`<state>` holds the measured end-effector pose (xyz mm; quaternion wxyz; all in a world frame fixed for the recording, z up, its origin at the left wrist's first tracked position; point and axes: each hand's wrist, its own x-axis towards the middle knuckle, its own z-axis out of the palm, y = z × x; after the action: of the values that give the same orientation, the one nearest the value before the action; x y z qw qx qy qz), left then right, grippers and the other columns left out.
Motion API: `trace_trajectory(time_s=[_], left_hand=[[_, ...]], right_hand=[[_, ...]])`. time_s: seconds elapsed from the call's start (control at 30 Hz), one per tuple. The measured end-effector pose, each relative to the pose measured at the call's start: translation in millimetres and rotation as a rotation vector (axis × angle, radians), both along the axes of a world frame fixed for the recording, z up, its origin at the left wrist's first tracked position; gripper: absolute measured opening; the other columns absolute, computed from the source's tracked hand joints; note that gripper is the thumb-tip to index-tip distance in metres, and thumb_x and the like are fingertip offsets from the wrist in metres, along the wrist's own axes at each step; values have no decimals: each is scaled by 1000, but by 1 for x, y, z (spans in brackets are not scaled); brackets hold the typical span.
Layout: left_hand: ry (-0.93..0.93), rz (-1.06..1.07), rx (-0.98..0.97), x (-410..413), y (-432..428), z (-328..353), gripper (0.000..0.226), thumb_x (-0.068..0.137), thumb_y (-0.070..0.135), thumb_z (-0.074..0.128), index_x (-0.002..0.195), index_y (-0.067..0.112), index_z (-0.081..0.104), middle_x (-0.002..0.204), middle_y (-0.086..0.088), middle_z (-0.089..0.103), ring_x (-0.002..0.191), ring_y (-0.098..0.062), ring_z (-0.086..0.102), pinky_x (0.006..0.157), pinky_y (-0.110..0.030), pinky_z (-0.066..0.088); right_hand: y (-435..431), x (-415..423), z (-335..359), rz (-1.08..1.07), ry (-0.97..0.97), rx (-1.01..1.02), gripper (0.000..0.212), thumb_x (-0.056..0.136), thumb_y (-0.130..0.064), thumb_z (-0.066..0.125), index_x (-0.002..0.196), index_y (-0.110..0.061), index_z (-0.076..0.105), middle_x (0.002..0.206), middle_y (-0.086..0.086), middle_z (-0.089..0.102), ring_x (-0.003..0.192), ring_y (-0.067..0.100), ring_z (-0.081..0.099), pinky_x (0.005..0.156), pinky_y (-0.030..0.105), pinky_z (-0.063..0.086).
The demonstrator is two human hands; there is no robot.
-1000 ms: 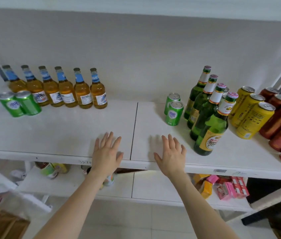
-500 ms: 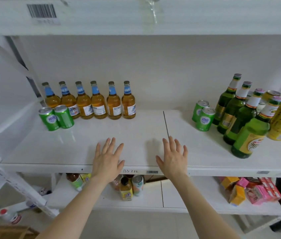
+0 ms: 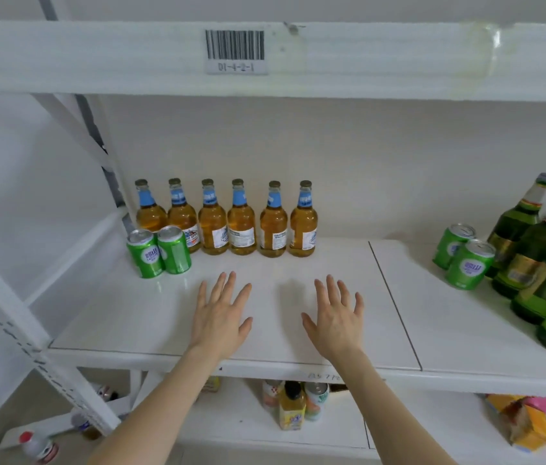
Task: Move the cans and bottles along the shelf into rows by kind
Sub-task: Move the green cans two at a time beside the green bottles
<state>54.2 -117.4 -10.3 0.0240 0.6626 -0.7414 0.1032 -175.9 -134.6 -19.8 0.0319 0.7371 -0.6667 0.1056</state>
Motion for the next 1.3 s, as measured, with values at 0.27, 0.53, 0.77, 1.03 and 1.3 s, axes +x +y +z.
trace_trajectory(time_s=[0.27, 0.53, 0.77, 1.03, 1.3], left_hand=[[8, 2, -20, 107, -10, -4, 68, 97, 55, 36, 156, 28, 16, 165, -11, 9, 153, -28, 4, 120, -53, 7], [24, 2, -32, 220, -8, -11, 68, 96, 54, 42, 155, 25, 25, 164, -14, 17, 152, -31, 12, 119, -55, 13], [110, 68, -61, 275, -31, -17, 67, 95, 52, 46, 153, 21, 30, 161, -14, 24, 150, -31, 18, 120, -48, 19], [594, 117, 17, 288, -86, -28, 78, 90, 49, 61, 152, 15, 28, 159, -9, 31, 144, -27, 31, 115, -38, 30], [1380, 123, 192, 285, -137, -43, 82, 75, 25, 85, 144, 19, 42, 143, -1, 54, 127, -16, 53, 108, -40, 44]], right_hand=[[-21, 106, 3, -8, -18, -5, 74, 96, -58, 42, 156, -23, 17, 166, 4, 14, 153, 26, 12, 120, 53, 9], [-20, 212, 4, -13, -50, -10, 73, 96, -56, 44, 156, -22, 19, 166, 5, 17, 152, 26, 14, 120, 53, 11], [-42, 263, 13, 21, -62, -29, 73, 95, -56, 48, 154, -21, 23, 164, 6, 22, 151, 27, 18, 119, 54, 12], [-98, 285, 14, 79, -276, 3, 75, 90, -54, 56, 151, -21, 27, 155, -1, 38, 141, 24, 34, 115, 49, 27], [-151, 292, 1, 189, -935, 299, 79, 81, -40, 79, 145, -18, 37, 142, -3, 53, 125, 15, 50, 99, 30, 43]])
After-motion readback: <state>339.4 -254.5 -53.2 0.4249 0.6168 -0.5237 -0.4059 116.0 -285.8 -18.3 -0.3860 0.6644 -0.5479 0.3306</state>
